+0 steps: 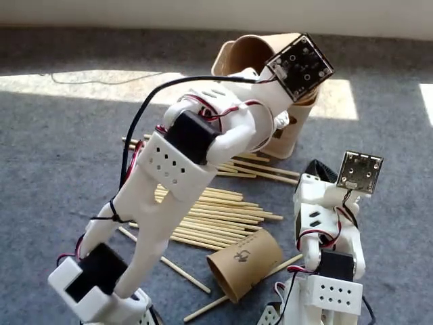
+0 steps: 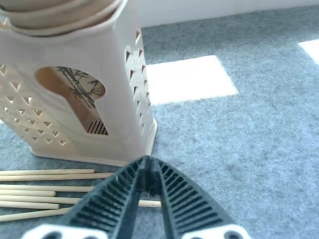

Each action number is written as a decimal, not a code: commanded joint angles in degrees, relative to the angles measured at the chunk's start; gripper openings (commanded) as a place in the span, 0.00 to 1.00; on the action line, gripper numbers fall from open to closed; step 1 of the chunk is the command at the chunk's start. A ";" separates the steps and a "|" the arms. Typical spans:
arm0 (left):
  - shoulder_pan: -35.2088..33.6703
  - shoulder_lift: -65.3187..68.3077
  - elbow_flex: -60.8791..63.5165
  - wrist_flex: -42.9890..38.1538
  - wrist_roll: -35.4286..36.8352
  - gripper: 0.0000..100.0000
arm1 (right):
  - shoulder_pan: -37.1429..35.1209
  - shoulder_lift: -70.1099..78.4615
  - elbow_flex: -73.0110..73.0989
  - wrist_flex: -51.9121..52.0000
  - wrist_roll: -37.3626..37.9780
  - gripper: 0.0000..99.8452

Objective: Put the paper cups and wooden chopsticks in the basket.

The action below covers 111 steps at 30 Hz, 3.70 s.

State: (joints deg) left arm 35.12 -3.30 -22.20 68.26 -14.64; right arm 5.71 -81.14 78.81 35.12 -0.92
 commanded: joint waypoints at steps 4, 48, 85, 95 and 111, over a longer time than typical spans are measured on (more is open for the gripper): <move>0.48 3.03 -7.08 -1.32 -0.09 0.14 | 0.66 -0.48 -0.22 -1.71 0.18 0.01; -0.04 20.44 -15.87 -27.87 8.18 0.14 | 0.40 -0.48 -0.22 -1.71 0.18 0.01; -5.49 5.05 -17.89 27.96 1.93 0.14 | 0.75 -0.66 -0.22 -1.71 0.18 0.01; -5.67 -3.65 -8.31 31.38 1.93 0.14 | 1.63 -0.66 -0.22 -1.71 0.18 0.01; -5.49 -38.99 44.26 8.44 2.02 0.21 | 2.07 -0.66 -0.31 -1.71 0.18 0.01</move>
State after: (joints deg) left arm 30.02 -32.75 13.67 80.92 -12.18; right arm 7.21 -81.14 78.81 35.12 -0.92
